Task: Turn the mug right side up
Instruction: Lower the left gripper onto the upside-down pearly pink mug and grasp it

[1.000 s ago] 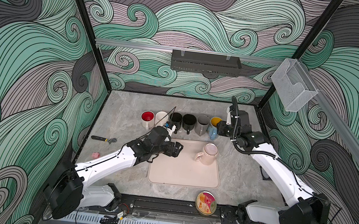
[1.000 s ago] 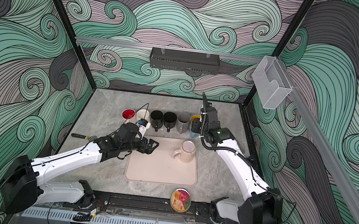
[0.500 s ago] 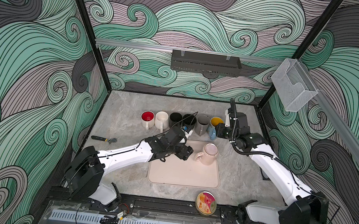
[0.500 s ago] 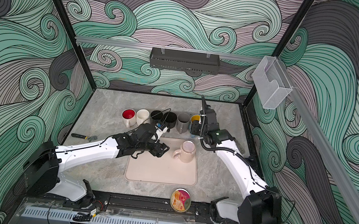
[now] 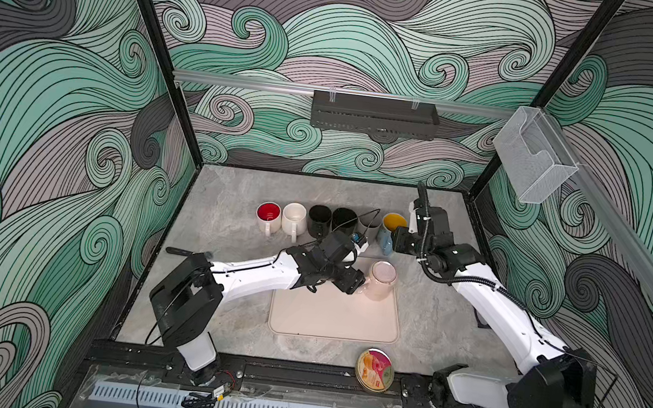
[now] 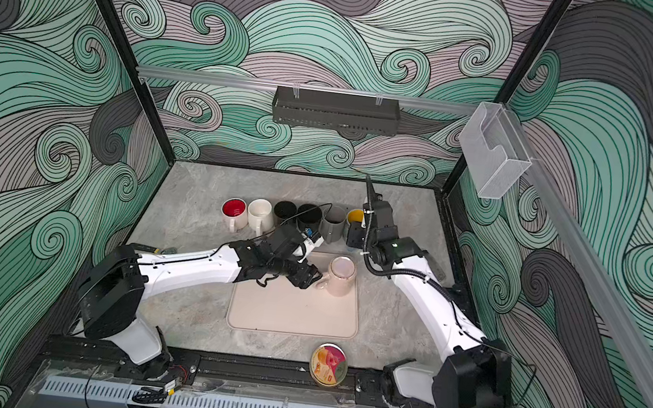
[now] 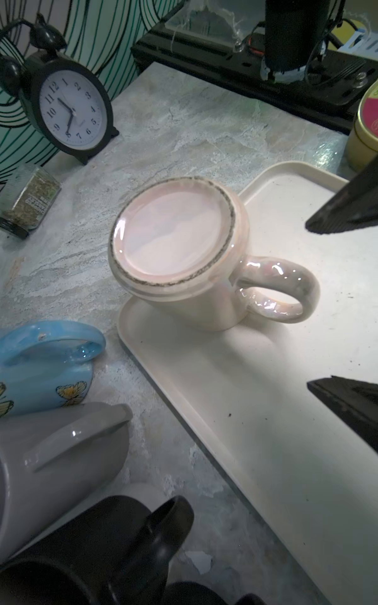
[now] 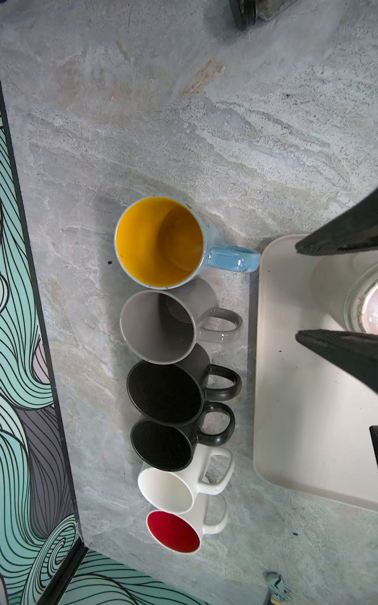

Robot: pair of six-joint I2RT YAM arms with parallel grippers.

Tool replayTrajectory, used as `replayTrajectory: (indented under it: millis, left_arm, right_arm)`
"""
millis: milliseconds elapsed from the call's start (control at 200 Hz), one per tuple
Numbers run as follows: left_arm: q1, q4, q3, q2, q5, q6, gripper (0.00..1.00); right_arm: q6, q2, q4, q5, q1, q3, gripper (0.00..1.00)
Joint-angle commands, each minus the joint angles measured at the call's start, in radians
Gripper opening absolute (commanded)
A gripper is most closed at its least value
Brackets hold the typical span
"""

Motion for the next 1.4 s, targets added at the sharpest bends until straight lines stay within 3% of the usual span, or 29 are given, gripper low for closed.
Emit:
replayTrajectory:
  millis: [0,811,1396]
  left_arm:
    - [-0.014,-0.017,0.049,0.037,0.022,0.042,0.71]
    - [-0.035,-0.078,0.192,0.234,0.012,0.136,0.56]
    - [-0.038,-0.08,0.218,0.268,0.02,0.147,0.44]
  right_arm:
    - [-0.004,-0.026,0.01,0.023,0.003,-0.017,0.4]
    - [-0.004,-0.008,0.031,0.036,-0.034,-0.079,0.4]
    - [-0.001,-0.031,0.042,0.022,-0.038,-0.098,0.39]
